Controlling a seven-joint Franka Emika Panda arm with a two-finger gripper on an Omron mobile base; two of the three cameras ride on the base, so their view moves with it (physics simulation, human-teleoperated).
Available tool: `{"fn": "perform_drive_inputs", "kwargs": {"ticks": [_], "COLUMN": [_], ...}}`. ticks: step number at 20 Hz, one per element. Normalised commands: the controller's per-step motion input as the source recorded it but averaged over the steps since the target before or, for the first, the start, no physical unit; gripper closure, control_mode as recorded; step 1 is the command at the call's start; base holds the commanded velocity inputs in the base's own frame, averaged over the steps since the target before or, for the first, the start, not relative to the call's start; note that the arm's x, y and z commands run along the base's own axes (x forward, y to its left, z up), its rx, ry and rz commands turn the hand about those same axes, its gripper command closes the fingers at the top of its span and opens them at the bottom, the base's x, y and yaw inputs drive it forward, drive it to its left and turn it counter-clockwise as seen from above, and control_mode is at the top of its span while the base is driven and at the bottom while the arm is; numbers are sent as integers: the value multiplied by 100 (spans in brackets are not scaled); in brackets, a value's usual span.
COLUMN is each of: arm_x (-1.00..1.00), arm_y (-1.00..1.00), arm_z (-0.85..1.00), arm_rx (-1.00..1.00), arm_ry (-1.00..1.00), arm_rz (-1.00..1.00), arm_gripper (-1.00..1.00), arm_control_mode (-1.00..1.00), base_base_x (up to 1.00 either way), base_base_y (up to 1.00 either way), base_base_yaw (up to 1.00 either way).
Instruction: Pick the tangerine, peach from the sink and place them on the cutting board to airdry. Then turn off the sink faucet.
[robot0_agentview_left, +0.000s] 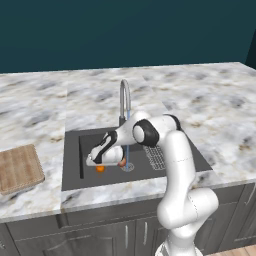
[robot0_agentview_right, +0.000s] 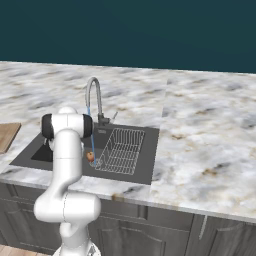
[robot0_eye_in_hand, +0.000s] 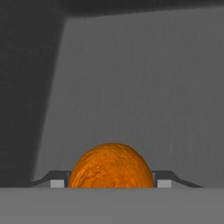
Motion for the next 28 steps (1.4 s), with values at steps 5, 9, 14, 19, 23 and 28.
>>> {"fn": "perform_drive_inputs", "kwargs": {"ticks": [5, 9, 14, 19, 23, 28], "arm_x": [-1, -1, -3, -5, -7, -8], "arm_y": [0, 0, 0, 0, -6, -8], "arm_z": [19, 21, 24, 24, 17, 17], "arm_rx": [0, -1, -1, 0, 0, -1], "arm_ry": [-4, -5, -4, -1, 0, 0], "arm_rz": [0, 0, 0, 0, 0, 0], "arm_gripper": [100, 100, 100, 100, 100, 100], "arm_control_mode": [-100, -100, -100, -100, -100, -100], "base_base_x": [0, 0, 0, 0, 0, 0], "base_base_y": [0, 0, 0, 0, 0, 0], "base_base_yaw": [0, 0, 0, 0, 0, 0]}}
